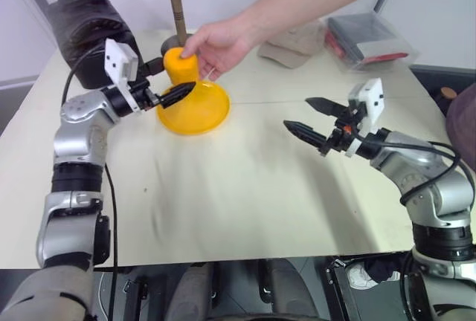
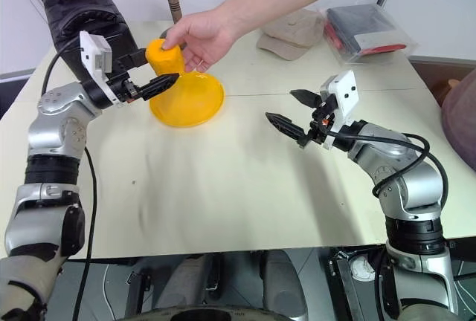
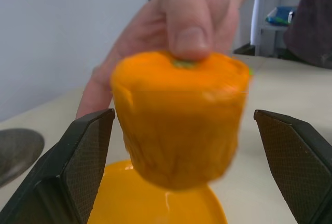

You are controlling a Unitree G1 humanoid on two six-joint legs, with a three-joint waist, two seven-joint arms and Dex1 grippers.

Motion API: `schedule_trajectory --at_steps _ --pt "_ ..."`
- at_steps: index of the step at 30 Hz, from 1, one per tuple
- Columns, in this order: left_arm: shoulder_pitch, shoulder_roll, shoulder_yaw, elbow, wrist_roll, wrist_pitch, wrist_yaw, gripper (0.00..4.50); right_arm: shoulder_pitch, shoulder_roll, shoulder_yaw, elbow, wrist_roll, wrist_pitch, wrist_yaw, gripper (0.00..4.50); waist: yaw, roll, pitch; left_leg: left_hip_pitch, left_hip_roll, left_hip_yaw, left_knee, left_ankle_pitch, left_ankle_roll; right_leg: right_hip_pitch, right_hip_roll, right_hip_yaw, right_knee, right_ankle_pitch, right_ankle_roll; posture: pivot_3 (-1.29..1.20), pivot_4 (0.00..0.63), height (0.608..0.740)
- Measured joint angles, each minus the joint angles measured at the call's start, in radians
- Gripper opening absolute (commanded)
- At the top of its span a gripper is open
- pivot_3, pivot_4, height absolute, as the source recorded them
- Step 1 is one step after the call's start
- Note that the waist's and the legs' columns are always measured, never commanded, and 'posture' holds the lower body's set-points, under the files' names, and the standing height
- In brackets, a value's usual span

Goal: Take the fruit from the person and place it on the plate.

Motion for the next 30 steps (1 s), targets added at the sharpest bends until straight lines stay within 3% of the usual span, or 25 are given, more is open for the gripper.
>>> schedule_trajectory --at_steps 8,11,13,14,22,30 --pt "-0.059 -0.039 0.002 0.093 0.039 -0.066 0.004 4.5 0.027 0.015 -0.001 -0.014 -0.01 -0.014 -0.036 4.46 0.001 0.0 0.0 0.0 0.0 0.0 0.0 0.0 0.0 0.0 0.0 0.0 0.0 0.0 0.0 0.0 0.15 0.74" --pt "-0.07 -0.05 0.003 0.102 0.04 -0.085 0.01 3.7 0.028 0.016 -0.001 -0.014 -0.011 -0.021 -0.042 4.5 0.002 0.0 0.0 0.0 0.0 0.0 0.0 0.0 0.0 0.0 0.0 0.0 0.0 0.0 0.0 0.0 0.15 0.74" --pt "-0.073 -0.053 0.004 0.107 0.04 -0.089 0.014 2.75 0.028 0.016 -0.001 -0.014 -0.012 -0.023 -0.045 4.5 0.001 0.0 0.0 0.0 0.0 0.0 0.0 0.0 0.0 0.0 0.0 0.0 0.0 0.0 0.0 0.0 0.15 0.74" --pt "-0.073 -0.055 0.004 0.109 0.04 -0.089 0.016 2.62 0.028 0.016 -0.001 -0.014 -0.013 -0.024 -0.046 4.5 0.001 0.0 0.0 0.0 0.0 0.0 0.0 0.0 0.0 0.0 0.0 0.0 0.0 0.0 0.0 0.0 0.15 0.74" --pt "-0.073 -0.054 0.004 0.11 0.052 -0.088 0.036 2.62 0.028 0.022 -0.001 -0.014 -0.02 -0.032 -0.049 4.5 0.001 0.0 0.0 0.0 0.0 0.0 0.0 0.0 0.0 0.0 0.0 0.0 0.0 0.0 0.0 0.0 0.15 0.74" --pt "0.001 0.008 -0.005 0.112 0.128 -0.063 0.088 2.62 0.028 0.03 0.0 -0.006 -0.031 -0.036 -0.048 4.5 0.002 0.0 0.0 0.0 0.0 -0.001 0.001 0.0 0.0 0.0 0.0 0.0 0.001 0.0 0.0 0.0 0.15 0.74"
